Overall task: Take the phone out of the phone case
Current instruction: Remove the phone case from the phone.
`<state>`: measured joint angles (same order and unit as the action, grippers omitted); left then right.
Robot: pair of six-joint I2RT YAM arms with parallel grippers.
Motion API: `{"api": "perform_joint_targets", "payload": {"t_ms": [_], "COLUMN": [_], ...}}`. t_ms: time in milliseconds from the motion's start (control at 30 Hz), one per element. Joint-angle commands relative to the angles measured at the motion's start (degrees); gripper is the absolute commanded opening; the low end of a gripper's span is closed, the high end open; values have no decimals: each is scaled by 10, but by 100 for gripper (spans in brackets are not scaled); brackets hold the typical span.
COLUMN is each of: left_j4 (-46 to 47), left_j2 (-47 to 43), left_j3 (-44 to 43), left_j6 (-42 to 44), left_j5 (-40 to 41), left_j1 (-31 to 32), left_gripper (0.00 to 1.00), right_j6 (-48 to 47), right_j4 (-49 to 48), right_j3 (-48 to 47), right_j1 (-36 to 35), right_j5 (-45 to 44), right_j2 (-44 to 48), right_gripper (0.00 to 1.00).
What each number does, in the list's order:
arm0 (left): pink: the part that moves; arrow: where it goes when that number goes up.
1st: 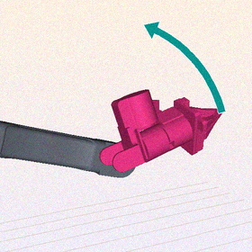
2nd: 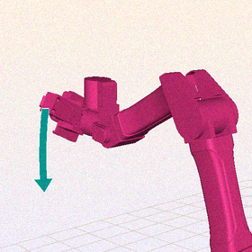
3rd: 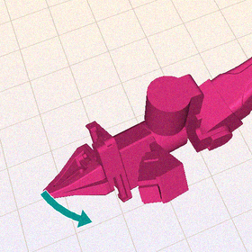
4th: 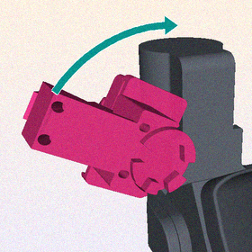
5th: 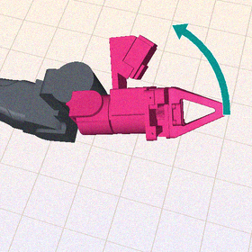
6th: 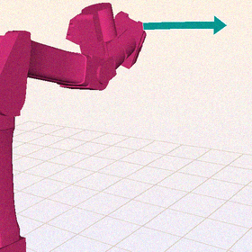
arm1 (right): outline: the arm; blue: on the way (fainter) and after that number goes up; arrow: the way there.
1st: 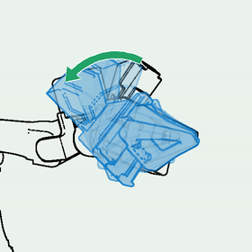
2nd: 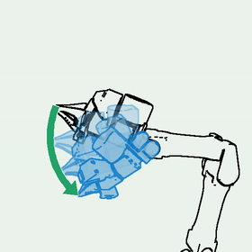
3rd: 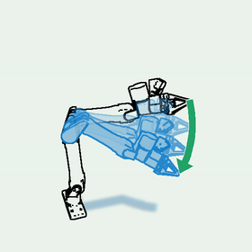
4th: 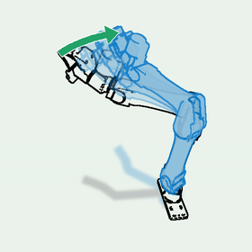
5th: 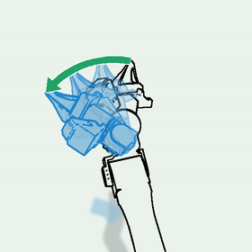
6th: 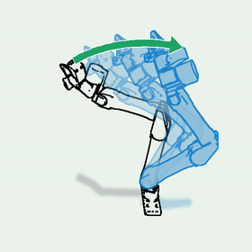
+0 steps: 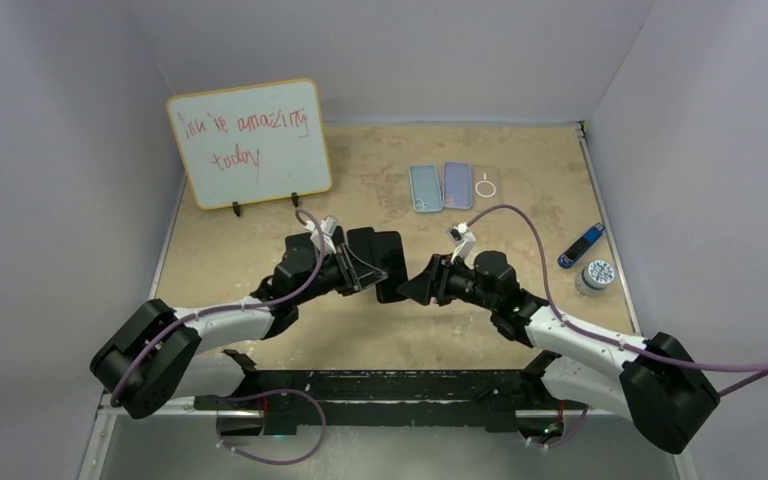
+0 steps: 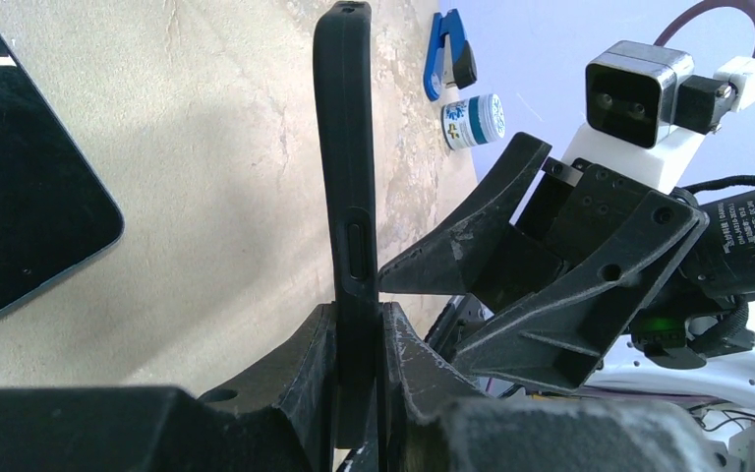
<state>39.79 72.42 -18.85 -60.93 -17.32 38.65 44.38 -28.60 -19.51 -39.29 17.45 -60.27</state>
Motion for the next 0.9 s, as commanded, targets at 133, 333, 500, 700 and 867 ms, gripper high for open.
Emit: {"api": "perform_joint_targets", "payload": {"t_ms": [133, 333, 500, 700, 867], "left_j4": [101, 143, 196, 327, 447], "left_j2": [-18, -13, 1, 44, 81], "left_j3": [3, 14, 22, 43, 61], "left_j6": [-23, -43, -61, -108, -154], "left_j5": [-6, -14, -29, -46, -56], "left_j1": [-1, -1, -1, -2, 0], "left_gripper": [0, 0, 0, 0, 0], "right_j6": [25, 40, 62, 98, 118], "right_j4": [-46, -93, -158, -253, -322], "right_j3": [10, 18, 28, 34, 40], "right_j1": [4, 4, 4, 9, 14], "right_j5": [19, 43, 78, 115, 126], "right_j2": [-10, -20, -33, -54, -74], "right_gripper": [57, 53, 51, 51, 51]}}
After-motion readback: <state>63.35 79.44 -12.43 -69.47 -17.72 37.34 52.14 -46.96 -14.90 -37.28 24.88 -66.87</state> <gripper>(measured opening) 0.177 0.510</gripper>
